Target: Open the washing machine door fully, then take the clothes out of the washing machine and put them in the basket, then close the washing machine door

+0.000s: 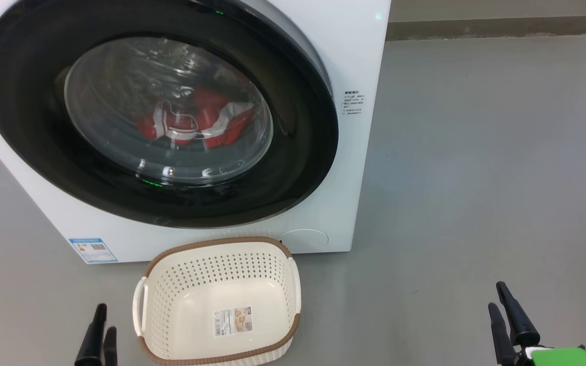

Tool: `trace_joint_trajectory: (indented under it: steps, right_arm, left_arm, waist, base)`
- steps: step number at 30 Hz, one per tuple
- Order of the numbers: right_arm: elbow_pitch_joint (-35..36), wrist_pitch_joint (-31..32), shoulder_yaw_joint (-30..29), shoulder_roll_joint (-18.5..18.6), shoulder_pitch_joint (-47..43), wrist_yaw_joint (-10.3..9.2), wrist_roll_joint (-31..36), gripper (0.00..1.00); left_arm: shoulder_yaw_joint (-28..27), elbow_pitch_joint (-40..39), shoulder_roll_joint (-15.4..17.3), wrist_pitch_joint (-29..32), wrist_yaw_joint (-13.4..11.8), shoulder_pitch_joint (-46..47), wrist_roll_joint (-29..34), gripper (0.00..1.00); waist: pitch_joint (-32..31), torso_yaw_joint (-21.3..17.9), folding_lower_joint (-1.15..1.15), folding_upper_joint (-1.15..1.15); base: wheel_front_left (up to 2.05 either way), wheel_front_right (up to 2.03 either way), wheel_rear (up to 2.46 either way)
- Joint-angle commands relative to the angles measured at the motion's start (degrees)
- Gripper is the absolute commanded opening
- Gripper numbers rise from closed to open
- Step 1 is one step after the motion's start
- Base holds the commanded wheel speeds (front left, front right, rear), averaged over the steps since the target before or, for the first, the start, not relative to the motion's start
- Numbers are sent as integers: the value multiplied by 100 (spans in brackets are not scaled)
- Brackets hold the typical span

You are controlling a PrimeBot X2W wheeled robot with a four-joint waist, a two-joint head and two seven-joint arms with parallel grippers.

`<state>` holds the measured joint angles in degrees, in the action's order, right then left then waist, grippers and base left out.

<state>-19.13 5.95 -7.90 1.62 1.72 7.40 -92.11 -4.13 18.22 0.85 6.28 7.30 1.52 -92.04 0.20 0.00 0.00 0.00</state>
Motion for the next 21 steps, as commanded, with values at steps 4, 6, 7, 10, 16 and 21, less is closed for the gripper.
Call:
trace_joint_trajectory:
  steps: [4, 6, 7, 10, 16, 21]
  right_arm:
    - [159, -87, 92, 17, 83, 0, 38, 100]
    - [170, -121, 126, 22, 77, 1, 91, 100]
    - [174, -137, 145, 28, 73, 1, 131, 100]
    - [190, -188, 196, 41, 63, 1, 267, 100]
    - [209, -272, 275, 69, 59, 1, 554, 100]
    - [201, -356, 369, 95, 64, 2, 921, 100]
  left_arm:
    - [6, -181, 60, -85, 2, 83, 71, 100]
    - [23, -207, 79, -121, 2, 68, 120, 100]
    - [31, -215, 92, -139, 2, 58, 156, 100]
    - [45, -248, 111, -191, 3, 40, 290, 100]
    - [68, -310, 150, -276, 3, 16, 640, 100]
    - [81, -371, 162, -361, 4, -13, 1113, 100]
  waist:
    - [-4, 10, 10, 0]
    - [-12, 15, 13, 0]
    - [-12, 17, 10, 0]
    - [-1, 24, 1, 0]
    - [6, 36, 0, 0]
    - [6, 48, 0, 0]
  base:
    - [0, 0, 0]
    - [0, 0, 0]
    - [0, 0, 0]
    - [0, 0, 0]
    - [0, 0, 0]
    - [0, 0, 0]
